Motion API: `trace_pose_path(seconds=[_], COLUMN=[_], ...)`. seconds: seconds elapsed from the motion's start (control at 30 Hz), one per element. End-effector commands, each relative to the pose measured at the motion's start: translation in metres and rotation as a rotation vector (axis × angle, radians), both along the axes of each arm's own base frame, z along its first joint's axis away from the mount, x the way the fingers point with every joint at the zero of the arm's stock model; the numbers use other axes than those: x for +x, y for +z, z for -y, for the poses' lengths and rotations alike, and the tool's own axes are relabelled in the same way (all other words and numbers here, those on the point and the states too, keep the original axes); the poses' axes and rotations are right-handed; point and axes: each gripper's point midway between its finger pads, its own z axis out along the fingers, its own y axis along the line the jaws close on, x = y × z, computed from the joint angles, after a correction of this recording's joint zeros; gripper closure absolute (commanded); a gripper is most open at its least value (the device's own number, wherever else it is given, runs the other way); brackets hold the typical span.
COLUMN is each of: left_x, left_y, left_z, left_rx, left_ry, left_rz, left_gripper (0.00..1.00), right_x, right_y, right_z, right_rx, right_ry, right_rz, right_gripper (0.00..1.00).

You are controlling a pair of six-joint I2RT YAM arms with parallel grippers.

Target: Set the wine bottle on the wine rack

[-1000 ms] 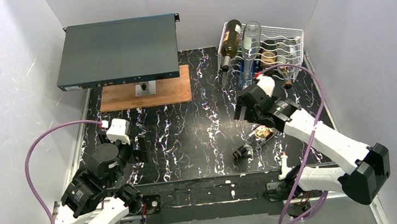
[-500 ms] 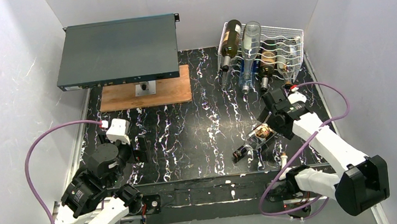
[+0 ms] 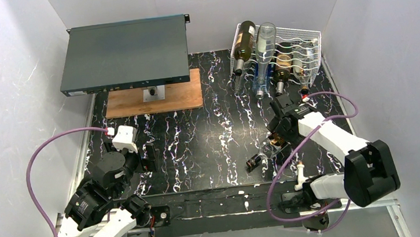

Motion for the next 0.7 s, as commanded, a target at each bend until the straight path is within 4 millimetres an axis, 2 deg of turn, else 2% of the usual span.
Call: trace_pose_path(seconds=[0.0,0.1,0.33,0.5,0.67], left_x=[0.001,0.001,0.001,0.0,0.001], left_y=[0.001,0.001,0.001,0.001,0.001], left_z=[-0.001,-0.001,0.0,-0.001,-0.001], left_rx=[0.004,0.002,0.001,0.0,0.001], left_ry=[-0.001,-0.001,-0.004,-0.004,-0.002], left_rz=[0.017,0.019,0.019,0.02,0.02], left_gripper=[0.01,0.01,0.01,0.01,0.01], right_x=[0.003,0.0,-0.001,-0.005,-0.01], right_y=[-0.002,-0.011,-0.023,-0.033,-0.046], right_z=[0.002,0.001,0.004,-0.001,0.005], right_rx=[-0.005,-0.004,-0.029,-0.008,-0.036], right_ry=[-0.061,-0.069,-0.092,-0.107,-0.112], right_rz=[-0.007,-0.031,-0.058,-0.097,-0.121], right_gripper=[0.0,0.0,0.11,0.12,0.11])
